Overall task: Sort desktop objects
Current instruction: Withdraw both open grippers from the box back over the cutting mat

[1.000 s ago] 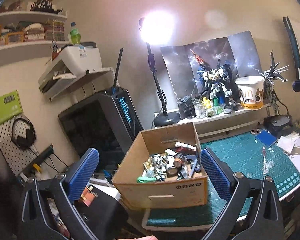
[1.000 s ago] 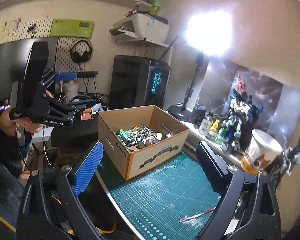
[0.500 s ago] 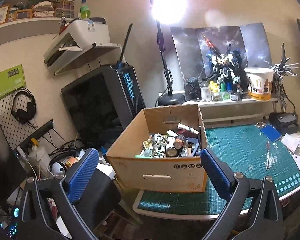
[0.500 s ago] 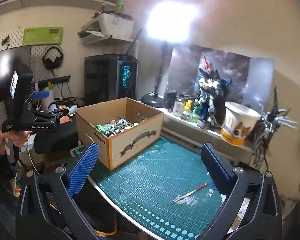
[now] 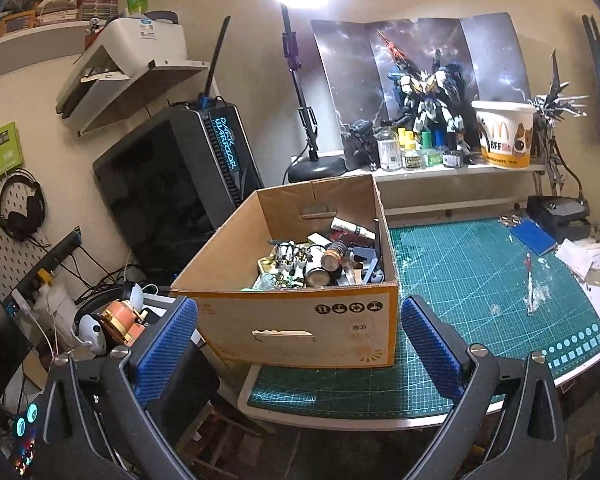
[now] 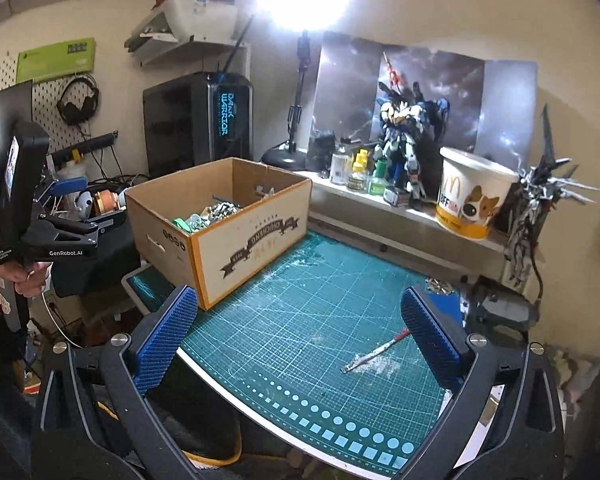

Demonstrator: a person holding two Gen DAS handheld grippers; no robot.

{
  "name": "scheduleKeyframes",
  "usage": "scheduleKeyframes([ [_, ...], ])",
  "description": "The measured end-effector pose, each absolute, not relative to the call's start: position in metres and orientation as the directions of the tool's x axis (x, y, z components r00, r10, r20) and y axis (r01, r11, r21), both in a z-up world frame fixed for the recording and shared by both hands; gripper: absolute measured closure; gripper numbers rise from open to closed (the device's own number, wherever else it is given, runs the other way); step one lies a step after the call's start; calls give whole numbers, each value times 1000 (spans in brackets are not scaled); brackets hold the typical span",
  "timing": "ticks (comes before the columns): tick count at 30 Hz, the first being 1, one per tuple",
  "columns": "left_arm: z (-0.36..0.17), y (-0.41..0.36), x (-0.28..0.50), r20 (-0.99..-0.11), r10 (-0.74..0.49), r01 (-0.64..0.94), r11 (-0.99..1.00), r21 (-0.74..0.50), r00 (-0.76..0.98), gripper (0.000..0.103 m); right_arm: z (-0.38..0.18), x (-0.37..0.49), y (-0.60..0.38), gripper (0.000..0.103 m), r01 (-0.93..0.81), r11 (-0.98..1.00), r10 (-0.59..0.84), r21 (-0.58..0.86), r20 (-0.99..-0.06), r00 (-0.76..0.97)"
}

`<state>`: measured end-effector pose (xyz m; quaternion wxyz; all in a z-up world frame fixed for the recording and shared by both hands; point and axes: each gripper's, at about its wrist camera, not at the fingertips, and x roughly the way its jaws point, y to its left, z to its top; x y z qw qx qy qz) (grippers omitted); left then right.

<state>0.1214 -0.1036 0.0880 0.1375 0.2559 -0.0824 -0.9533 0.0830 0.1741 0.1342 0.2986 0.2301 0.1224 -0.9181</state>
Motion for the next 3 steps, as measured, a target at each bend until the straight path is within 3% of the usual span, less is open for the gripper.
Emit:
scheduleKeyframes([
  [3, 84, -101, 119, -472, -296, 210, -951, 227, -830, 0, 130, 81, 176, 1, 594, -799, -479, -88, -504, -719],
])
